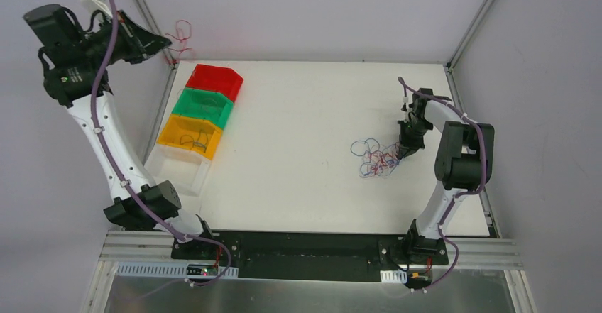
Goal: Untangle the cables
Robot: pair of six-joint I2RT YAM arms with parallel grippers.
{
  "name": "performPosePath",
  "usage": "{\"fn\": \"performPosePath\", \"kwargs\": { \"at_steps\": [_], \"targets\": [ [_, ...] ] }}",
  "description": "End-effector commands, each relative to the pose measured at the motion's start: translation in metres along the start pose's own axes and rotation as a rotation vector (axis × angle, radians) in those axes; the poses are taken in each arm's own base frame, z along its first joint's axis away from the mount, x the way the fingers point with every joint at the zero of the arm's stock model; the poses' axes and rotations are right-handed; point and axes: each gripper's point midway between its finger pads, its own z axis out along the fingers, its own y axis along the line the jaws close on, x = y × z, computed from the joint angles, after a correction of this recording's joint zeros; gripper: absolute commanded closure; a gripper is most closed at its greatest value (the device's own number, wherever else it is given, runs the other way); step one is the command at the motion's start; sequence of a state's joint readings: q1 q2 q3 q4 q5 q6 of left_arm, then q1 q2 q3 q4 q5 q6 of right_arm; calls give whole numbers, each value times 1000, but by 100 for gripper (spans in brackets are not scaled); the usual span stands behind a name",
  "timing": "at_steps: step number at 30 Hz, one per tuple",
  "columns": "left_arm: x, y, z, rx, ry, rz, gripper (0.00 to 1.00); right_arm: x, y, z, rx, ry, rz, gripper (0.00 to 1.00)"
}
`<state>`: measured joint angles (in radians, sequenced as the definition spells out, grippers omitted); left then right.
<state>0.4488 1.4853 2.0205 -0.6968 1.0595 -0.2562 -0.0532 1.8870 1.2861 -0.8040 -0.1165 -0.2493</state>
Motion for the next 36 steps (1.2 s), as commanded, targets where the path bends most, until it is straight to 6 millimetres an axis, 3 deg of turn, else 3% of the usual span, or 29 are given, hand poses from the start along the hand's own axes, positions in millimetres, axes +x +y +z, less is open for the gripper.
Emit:
{"fn": "performPosePath", "kwargs": {
  "at_steps": [1, 6, 12, 17, 20, 25, 29, 32, 36],
  "targets": [
    [-36, -6, -29, 23, -65, -2, 100, -4, -13, -3, 55, 3, -13, 100],
    [-51, 10, -56, -31, -117, -29, 100, -3, -9, -5, 34, 1, -3, 100],
    [-44, 30, -103, -101, -170, -113, 100, -5, 2, -11, -16, -2, 11, 100],
    [-28, 39, -133, -158, -208, -200, 100, -6, 7, -14, -41, -4, 18, 100],
    [0, 47, -136, -322, -141, -168, 100, -5, 9, -13, -50, 0, 18, 100],
    [47, 66, -125, -464, 8, -179, 100, -5, 11, -12, -61, 10, 18, 100],
    [69, 71, -93, -474, 135, -113, 100, -5, 13, -11, -69, 18, 17, 100],
    [71, 81, -64, -449, 163, -81, 100, -5, 15, -12, -78, 21, 24, 100],
    [59, 93, -28, -408, 171, -35, 100, -3, 18, -11, -86, 24, 37, 100]
  ]
}}
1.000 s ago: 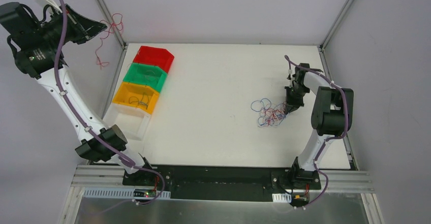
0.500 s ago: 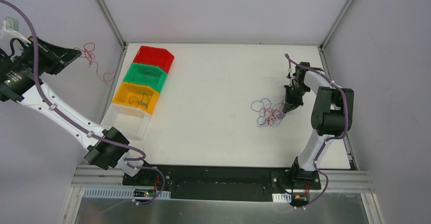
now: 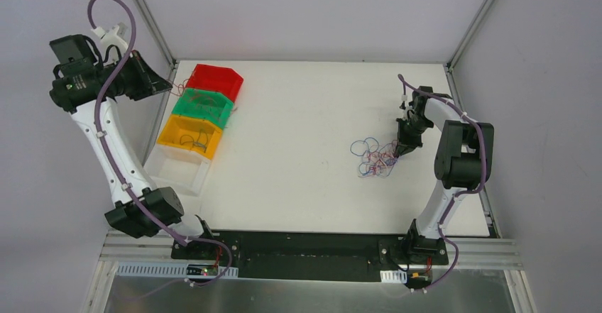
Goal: Untangle the cables
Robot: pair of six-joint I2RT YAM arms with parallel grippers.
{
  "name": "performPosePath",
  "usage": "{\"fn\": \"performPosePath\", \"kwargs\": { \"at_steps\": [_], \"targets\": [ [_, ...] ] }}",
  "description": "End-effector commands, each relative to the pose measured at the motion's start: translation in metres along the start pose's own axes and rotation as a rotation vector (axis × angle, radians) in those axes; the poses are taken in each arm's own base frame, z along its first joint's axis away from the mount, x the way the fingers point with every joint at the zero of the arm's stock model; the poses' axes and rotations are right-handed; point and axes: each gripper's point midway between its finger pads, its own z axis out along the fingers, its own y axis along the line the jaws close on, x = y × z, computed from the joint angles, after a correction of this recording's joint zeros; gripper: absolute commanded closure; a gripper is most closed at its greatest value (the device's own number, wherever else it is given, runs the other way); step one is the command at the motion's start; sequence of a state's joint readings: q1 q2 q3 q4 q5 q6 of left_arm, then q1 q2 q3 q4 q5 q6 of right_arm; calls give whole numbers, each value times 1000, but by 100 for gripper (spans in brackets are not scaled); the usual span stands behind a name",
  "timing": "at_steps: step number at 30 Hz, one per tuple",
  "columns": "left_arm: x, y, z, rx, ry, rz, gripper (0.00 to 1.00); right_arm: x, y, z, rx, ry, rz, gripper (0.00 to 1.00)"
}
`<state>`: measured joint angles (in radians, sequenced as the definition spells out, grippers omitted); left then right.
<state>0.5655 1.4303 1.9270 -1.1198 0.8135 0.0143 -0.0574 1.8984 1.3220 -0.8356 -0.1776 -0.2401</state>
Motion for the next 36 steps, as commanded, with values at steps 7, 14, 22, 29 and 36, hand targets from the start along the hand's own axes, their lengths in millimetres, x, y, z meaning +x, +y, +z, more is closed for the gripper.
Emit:
{"fn": "performPosePath", "kwargs": {
  "at_steps": [7, 14, 22, 29, 36],
  "targets": [
    [-70, 11, 91, 49, -43, 161, 100, 9, 9, 2, -29, 33, 52, 100],
    [-105, 36, 128, 24, -83, 193, 100, 8, 10, 2, -26, 35, 71, 100],
    [-113, 59, 166, 29, -96, 208, 100, 3, 10, 4, -20, 45, 80, 100],
    [-106, 77, 208, 54, -79, 210, 100, 3, 10, 6, -11, 64, 79, 100],
    [-112, 78, 221, 55, -106, 213, 100, 4, 12, 8, 2, 77, 63, 100]
  ]
}}
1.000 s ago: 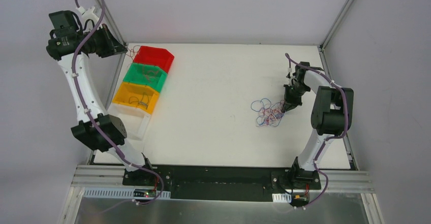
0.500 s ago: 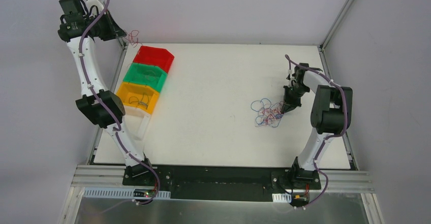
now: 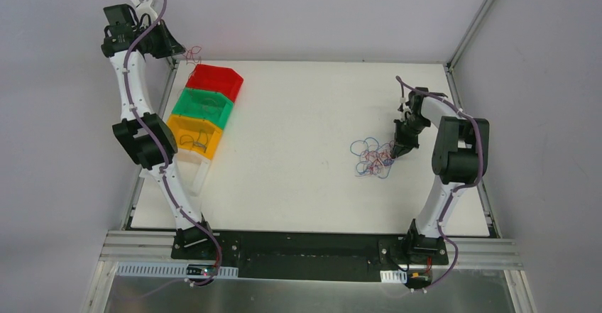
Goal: Untangle the cables
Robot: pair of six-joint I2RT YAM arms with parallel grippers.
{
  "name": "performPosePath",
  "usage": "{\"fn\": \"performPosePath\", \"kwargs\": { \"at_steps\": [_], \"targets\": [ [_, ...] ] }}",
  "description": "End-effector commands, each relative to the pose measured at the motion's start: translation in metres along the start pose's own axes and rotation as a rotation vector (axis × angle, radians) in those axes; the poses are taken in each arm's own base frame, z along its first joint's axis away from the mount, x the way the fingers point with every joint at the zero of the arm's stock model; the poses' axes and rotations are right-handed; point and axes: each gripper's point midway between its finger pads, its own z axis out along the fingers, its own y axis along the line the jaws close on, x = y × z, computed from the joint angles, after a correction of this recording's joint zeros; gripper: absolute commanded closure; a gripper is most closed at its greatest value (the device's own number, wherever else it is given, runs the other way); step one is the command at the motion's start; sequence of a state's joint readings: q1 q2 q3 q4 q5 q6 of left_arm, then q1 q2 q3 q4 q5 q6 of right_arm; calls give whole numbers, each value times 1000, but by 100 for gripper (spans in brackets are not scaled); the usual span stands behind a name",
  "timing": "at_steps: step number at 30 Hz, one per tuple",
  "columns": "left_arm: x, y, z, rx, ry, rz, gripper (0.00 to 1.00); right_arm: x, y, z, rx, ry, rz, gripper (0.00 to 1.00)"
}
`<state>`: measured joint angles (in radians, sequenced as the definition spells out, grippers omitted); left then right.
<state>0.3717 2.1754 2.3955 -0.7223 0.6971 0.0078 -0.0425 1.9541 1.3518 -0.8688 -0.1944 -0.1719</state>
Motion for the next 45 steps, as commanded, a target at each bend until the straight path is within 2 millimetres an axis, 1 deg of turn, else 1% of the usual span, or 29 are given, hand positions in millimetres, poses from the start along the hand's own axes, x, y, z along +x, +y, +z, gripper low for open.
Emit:
{"fn": "performPosePath", "kwargs": {
  "at_steps": [1, 6, 9, 11, 13, 16, 19, 21, 23, 25, 29, 36, 37, 38, 39, 40, 41, 42, 45],
  "targets": [
    [-36, -16, -8, 15, -108, 46, 100, 0, 4, -1, 16, 16, -1, 100],
    [-65, -38, -33, 29, -183, 81, 100, 0, 3, 0, 18, 18, -5, 100],
    [-76, -45, -43, 27, -217, 96, 100, -1, 4, 1, 14, 20, -2, 100],
    [-79, -46, -43, 33, -228, 98, 100, -2, 5, 2, 11, 25, -4, 100],
    [-79, -43, -38, 34, -232, 91, 100, -3, 7, 3, 9, 28, -5, 100],
    [-74, -36, -22, 47, -228, 82, 100, -2, 9, 5, 9, 35, -12, 100],
    [-58, -22, 4, 45, -199, 80, 100, -3, 13, 7, 8, 36, -21, 100],
    [-42, -13, 16, 45, -165, 71, 100, -2, 12, 6, 11, 37, -20, 100],
    [-24, -7, 24, 44, -123, 70, 100, -2, 12, 5, 13, 34, -23, 100],
    [-4, -4, 28, 48, -81, 79, 100, -1, 11, 5, 15, 33, -23, 100],
    [27, -1, 29, 50, -20, 123, 100, 1, 10, 5, 17, 35, -27, 100],
    [63, 11, 34, 22, 56, 121, 100, -1, 12, 4, 10, 34, -29, 100],
    [66, 13, 36, 10, 67, 118, 99, -1, 13, 3, 5, 33, -31, 100],
    [67, 12, 36, 7, 76, 111, 87, -1, 14, 3, -3, 35, -32, 100],
    [65, 10, 35, 10, 77, 104, 72, 0, 18, 2, -20, 38, -33, 100],
    [61, 6, 34, 12, 72, 99, 59, 0, 22, 0, -44, 39, -37, 100],
    [55, 0, 32, 17, 62, 98, 50, 0, 27, -2, -73, 42, -39, 100],
    [49, -8, 29, 30, 50, 104, 46, 1, 34, -4, -109, 46, -42, 100],
    [34, -49, 18, 91, 24, 130, 40, -1, 54, -13, -217, 47, -41, 100]
  ]
}}
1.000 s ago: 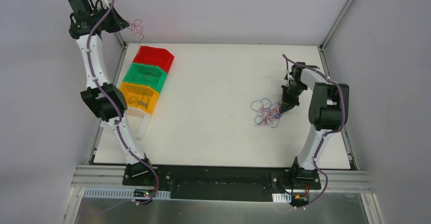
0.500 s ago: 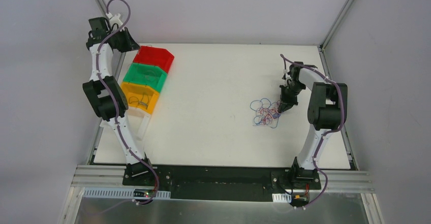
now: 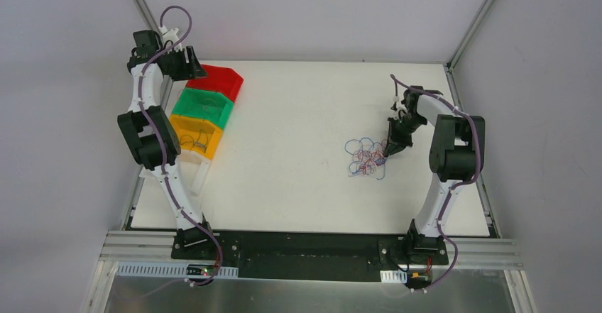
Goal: Untangle the cables
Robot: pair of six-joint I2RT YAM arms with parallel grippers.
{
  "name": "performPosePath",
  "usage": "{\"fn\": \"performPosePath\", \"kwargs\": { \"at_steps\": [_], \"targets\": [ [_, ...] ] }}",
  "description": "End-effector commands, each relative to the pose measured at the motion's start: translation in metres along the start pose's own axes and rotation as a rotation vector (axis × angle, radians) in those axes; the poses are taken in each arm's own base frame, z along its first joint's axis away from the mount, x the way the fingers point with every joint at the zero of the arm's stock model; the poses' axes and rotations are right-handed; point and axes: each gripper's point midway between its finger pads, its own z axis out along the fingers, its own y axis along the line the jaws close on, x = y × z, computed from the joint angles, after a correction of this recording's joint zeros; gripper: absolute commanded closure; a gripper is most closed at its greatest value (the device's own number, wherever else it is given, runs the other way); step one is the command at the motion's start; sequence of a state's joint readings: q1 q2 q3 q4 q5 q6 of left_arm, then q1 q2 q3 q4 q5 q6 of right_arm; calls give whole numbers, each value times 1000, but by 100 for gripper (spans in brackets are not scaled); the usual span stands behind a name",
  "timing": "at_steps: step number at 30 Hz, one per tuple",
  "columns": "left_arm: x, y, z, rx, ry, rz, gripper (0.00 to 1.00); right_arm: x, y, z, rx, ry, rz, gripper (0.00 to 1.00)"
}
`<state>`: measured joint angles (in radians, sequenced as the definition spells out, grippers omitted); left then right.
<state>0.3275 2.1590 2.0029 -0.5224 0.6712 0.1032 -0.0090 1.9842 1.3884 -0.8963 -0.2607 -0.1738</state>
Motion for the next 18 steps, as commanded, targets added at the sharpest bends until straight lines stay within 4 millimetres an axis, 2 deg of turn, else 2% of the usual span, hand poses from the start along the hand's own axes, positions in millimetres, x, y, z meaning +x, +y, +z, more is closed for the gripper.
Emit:
{"fn": "performPosePath", "kwargs": {
  "at_steps": [1, 2, 4, 5, 8, 11, 13, 15, 18],
  "targets": [
    [-59, -94, -50, 109, -129, 128, 38, -3, 39, -16, -188, 4, -14, 100],
    [-55, -114, -52, 150, -121, 122, 38, -3, 48, -18, -215, 3, -22, 100],
    [-29, -159, -47, 257, -55, 75, 37, -2, 61, -19, -258, -1, -35, 100],
    [-10, -185, -43, 311, -4, 51, 37, -1, 66, -19, -274, 1, -42, 100],
    [62, -265, -30, 463, 179, 47, 37, 7, 77, -15, -302, 13, -61, 100],
    [137, -332, -22, 582, 357, 70, 38, 15, 84, -10, -321, 29, -72, 100],
    [174, -366, -17, 649, 437, 61, 39, 20, 88, -6, -330, 38, -81, 100],
    [200, -393, -10, 694, 476, 50, 40, 24, 90, -2, -335, 45, -87, 100],
    [222, -422, 1, 745, 510, 35, 42, 30, 92, 3, -338, 60, -90, 100]
  ]
}}
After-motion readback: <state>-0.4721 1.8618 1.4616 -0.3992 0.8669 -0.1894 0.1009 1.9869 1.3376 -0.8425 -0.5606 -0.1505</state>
